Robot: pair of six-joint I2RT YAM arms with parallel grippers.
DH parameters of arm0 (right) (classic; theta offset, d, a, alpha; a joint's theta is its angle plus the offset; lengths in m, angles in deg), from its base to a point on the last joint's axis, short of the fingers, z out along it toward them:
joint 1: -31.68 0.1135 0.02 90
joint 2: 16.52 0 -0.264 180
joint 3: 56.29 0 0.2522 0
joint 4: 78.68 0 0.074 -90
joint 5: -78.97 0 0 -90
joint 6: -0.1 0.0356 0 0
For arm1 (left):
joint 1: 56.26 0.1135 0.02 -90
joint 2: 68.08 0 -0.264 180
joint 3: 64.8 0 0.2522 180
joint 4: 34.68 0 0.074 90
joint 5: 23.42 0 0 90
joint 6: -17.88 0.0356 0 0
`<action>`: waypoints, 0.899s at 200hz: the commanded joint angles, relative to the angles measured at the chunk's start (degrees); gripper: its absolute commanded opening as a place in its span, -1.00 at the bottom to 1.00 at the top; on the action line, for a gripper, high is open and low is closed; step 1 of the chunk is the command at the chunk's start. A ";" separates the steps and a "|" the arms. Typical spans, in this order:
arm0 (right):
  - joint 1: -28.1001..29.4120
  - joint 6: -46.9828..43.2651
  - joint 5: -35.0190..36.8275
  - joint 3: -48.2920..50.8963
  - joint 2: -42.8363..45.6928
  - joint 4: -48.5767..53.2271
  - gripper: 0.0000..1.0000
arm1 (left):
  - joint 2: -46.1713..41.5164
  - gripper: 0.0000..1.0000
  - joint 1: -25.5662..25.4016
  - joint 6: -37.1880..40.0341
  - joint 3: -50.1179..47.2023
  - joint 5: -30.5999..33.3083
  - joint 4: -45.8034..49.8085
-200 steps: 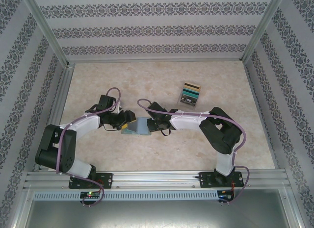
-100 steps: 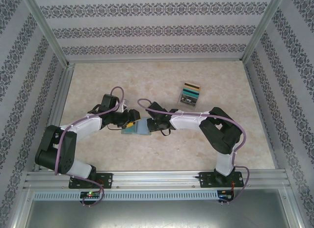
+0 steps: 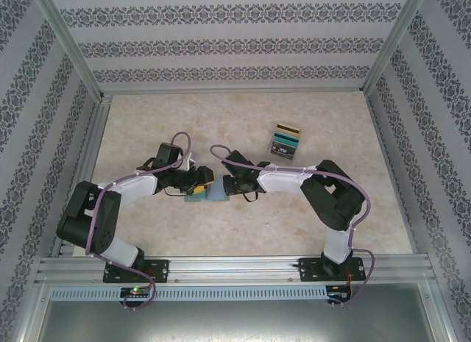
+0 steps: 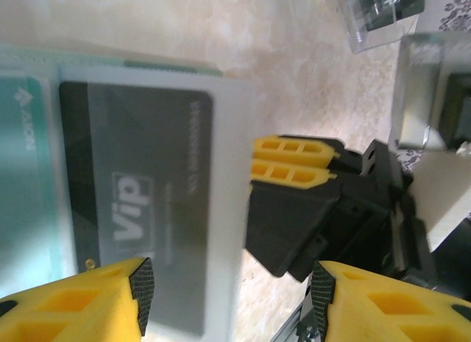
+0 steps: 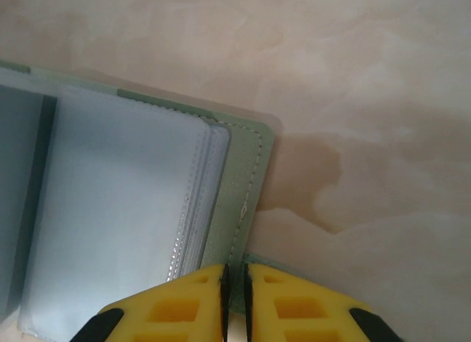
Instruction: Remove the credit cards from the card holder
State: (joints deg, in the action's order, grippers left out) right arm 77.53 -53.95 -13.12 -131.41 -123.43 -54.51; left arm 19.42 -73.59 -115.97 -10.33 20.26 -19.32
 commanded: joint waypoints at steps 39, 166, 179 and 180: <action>-1.02 1.01 0.07 0.14 1.68 0.13 -0.65 | -1.20 0.20 -0.46 -0.02 0.82 2.78 0.48; 1.09 -0.35 -2.92 -6.35 -3.19 1.52 -0.79 | -0.60 -0.31 1.86 -2.99 -2.61 11.99 2.58; 1.09 -0.35 -3.30 -6.28 -3.69 1.66 -0.79 | 0.11 -0.33 1.92 -3.24 -2.74 11.49 1.88; 1.09 -0.35 -3.33 -6.25 -3.71 1.69 -0.79 | 0.16 -0.33 1.93 -3.25 -2.74 11.46 1.85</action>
State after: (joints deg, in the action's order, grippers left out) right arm 78.07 -54.02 -15.44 -136.92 -125.49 -53.96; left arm 17.96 -72.27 -118.55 -12.30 31.29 -17.37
